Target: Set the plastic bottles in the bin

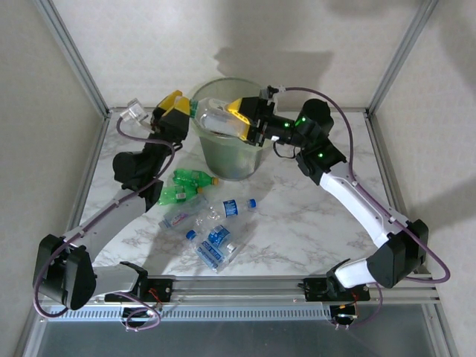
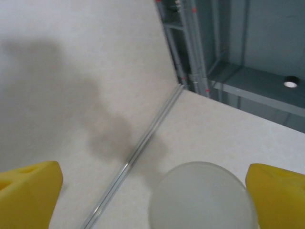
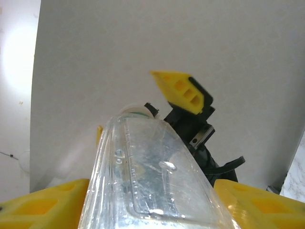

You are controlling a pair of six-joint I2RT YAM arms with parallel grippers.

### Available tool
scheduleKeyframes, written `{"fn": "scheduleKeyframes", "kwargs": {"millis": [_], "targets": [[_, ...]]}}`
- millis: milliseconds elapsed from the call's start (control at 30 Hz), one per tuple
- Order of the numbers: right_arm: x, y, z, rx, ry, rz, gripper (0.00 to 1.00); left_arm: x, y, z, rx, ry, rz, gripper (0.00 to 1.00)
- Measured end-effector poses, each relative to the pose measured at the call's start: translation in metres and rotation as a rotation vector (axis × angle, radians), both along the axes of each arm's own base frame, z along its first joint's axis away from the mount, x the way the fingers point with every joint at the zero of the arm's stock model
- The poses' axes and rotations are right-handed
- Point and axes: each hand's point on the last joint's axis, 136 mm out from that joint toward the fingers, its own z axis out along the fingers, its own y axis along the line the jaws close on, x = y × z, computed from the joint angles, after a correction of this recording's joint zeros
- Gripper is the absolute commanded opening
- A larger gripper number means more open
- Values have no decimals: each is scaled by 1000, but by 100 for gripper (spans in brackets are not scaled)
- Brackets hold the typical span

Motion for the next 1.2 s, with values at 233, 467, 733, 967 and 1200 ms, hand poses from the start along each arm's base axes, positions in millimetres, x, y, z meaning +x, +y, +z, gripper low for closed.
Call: {"fn": "scheduleKeyframes", "kwargs": {"millis": [233, 467, 733, 967, 1200], "targets": [[70, -33, -21, -189, -48, -218, 56, 25, 20, -37, -2, 269, 118, 99], [127, -39, -50, -412, -98, -343, 68, 14, 52, -32, -41, 412, 211, 100], [172, -55, -92, -620, -98, -437, 86, 8, 56, -51, 7, 513, 229, 100], [175, -71, -84, -708, -157, -493, 84, 12, 54, -61, 41, 569, 237, 98], [115, -74, -52, -760, -317, -504, 84, 18, 52, -67, 54, 596, 240, 94]]}}
